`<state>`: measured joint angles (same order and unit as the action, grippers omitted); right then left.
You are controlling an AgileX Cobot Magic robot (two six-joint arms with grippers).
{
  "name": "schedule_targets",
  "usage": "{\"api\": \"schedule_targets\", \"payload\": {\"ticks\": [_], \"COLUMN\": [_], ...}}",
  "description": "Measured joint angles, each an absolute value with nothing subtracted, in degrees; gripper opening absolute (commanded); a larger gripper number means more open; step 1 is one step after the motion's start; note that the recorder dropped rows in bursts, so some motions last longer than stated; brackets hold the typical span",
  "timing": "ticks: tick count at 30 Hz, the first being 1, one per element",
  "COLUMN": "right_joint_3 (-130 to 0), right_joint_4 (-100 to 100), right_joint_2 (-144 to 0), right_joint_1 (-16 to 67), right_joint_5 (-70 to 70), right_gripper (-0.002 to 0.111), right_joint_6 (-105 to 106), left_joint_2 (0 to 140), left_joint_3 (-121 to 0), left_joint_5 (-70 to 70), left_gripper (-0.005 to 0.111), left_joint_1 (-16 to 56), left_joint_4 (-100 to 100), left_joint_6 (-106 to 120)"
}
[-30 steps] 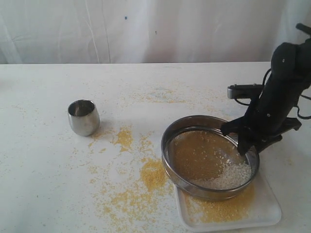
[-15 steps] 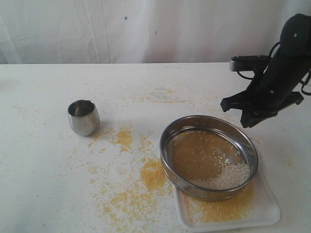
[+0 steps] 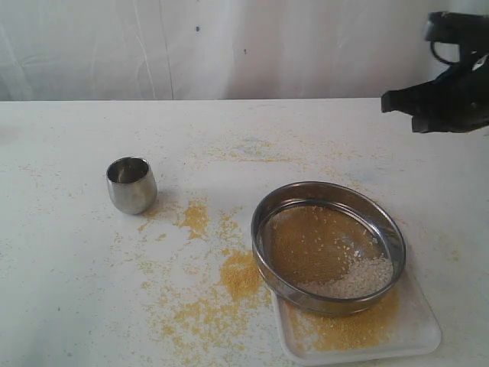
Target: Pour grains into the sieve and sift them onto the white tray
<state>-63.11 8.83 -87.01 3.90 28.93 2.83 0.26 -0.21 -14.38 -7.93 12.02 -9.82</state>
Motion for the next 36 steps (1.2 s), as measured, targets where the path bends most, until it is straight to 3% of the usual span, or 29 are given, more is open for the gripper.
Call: {"api": "schedule_targets", "payload": {"ticks": [16, 25, 36], "right_joint_3": [-30.7, -27.06, -26.72], "right_joint_4": [12.24, 11.13, 7.19], "right_joint_2": [-51.09, -24.11, -11.8], "right_joint_1": [3.6, 3.6, 3.6], "right_joint_5": [12.15, 11.17, 23.34], "right_gripper": [0.0, 0.0, 0.0], "right_joint_6": [-0.43, 0.0, 0.31], "left_joint_2": [0.26, 0.26, 0.26], "left_joint_3": [-0.21, -0.21, -0.21], "left_joint_5": [-14.38, -14.38, -14.38], "left_gripper": [0.0, 0.0, 0.0], "left_joint_1": [-7.93, -7.93, -7.93], "left_joint_4": [12.02, 12.02, 12.02], "left_joint_6": [-9.82, -9.82, -9.82]}}
